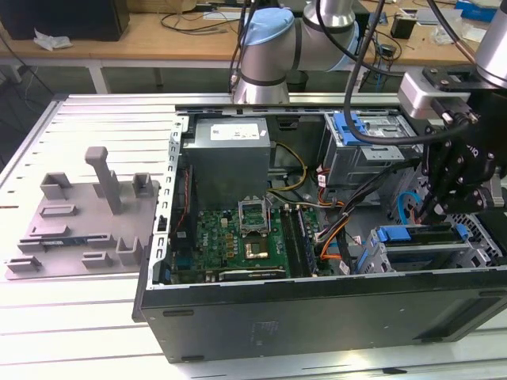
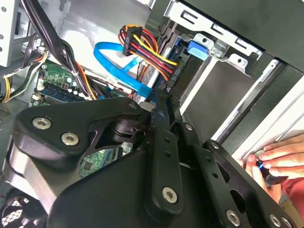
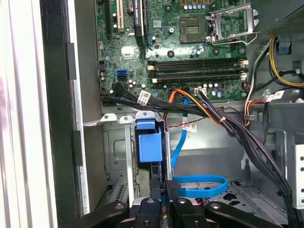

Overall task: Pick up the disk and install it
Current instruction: 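Insert the second disk wire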

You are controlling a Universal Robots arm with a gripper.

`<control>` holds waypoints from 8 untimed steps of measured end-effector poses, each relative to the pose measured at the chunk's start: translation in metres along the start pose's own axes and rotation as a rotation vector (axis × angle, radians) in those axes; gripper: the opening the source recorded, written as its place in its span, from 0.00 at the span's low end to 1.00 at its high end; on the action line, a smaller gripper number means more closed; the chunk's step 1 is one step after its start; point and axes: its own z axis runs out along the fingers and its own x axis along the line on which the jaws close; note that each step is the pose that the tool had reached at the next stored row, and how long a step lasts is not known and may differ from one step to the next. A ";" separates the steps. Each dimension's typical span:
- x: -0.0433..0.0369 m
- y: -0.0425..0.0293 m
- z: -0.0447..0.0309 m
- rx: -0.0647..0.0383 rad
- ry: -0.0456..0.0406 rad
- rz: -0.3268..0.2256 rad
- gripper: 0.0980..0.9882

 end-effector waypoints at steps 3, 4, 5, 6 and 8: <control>0.0002 -0.0005 0.0002 0.000 0.0001 0.000 0.07; 0.0002 -0.0005 0.0003 0.000 0.0001 0.000 0.07; 0.0002 -0.0008 0.0004 0.000 0.0002 0.000 0.07; 0.0002 -0.0009 0.0004 0.000 0.0002 0.000 0.07; 0.0002 -0.0013 0.0006 0.000 0.0002 0.000 0.07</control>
